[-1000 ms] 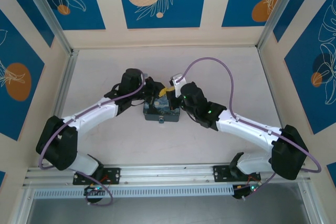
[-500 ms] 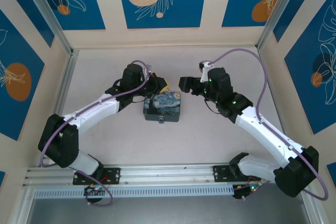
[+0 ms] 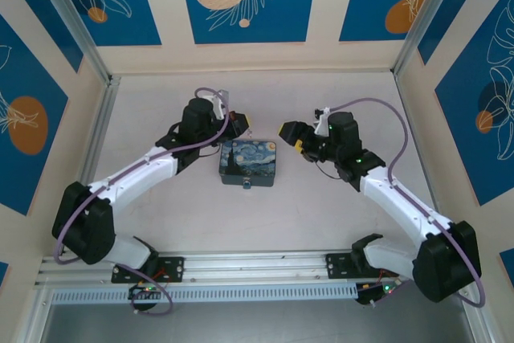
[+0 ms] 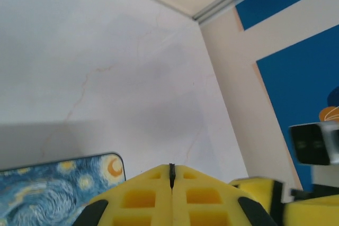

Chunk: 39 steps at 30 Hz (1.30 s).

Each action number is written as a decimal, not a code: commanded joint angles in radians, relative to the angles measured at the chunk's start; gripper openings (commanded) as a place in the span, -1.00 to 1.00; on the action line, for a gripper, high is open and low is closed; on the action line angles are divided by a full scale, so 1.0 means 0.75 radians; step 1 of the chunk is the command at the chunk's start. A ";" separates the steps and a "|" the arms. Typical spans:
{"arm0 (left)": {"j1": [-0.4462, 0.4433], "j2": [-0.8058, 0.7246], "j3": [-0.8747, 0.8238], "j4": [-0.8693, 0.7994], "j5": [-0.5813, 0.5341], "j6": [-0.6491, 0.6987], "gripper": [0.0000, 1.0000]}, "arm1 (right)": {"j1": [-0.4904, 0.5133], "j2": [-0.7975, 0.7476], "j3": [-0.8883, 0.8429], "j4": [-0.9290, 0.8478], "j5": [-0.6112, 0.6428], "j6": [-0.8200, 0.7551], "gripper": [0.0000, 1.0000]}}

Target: Unlock a padlock with a key

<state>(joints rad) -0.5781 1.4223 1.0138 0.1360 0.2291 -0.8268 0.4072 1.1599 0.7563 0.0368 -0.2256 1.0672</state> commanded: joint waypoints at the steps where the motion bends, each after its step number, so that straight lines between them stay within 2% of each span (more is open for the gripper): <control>1: 0.009 -0.036 -0.063 0.196 -0.071 0.013 -1.00 | 0.003 0.071 -0.061 0.411 -0.152 0.353 0.50; 7: 0.007 -0.025 -0.139 0.413 -0.099 -0.122 -1.00 | 0.051 0.224 -0.181 0.947 -0.035 0.771 0.45; 12: 0.005 -0.007 -0.223 0.631 -0.196 -0.234 -1.00 | 0.139 0.329 -0.164 1.156 0.129 0.981 0.37; 17: 0.004 0.027 -0.226 0.708 -0.223 -0.288 -1.00 | 0.230 0.478 -0.071 1.319 0.213 1.132 0.26; 24: 0.002 0.035 -0.214 0.718 -0.213 -0.311 -1.00 | 0.300 0.659 0.033 1.484 0.270 1.204 0.04; 27: 0.005 0.022 -0.226 0.711 -0.225 -0.309 -1.00 | 0.306 0.687 0.033 1.517 0.284 1.210 -0.12; 33: 0.005 0.016 -0.247 0.724 -0.220 -0.309 -1.00 | 0.298 0.695 0.008 1.539 0.308 1.211 -0.31; 39: 0.006 0.016 -0.250 0.727 -0.206 -0.309 -1.00 | 0.285 0.701 0.005 1.562 0.319 1.211 -0.29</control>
<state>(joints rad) -0.5781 1.4490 0.8356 0.6441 0.0731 -1.0496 0.6277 1.6741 0.7551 1.1599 -0.0254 1.9713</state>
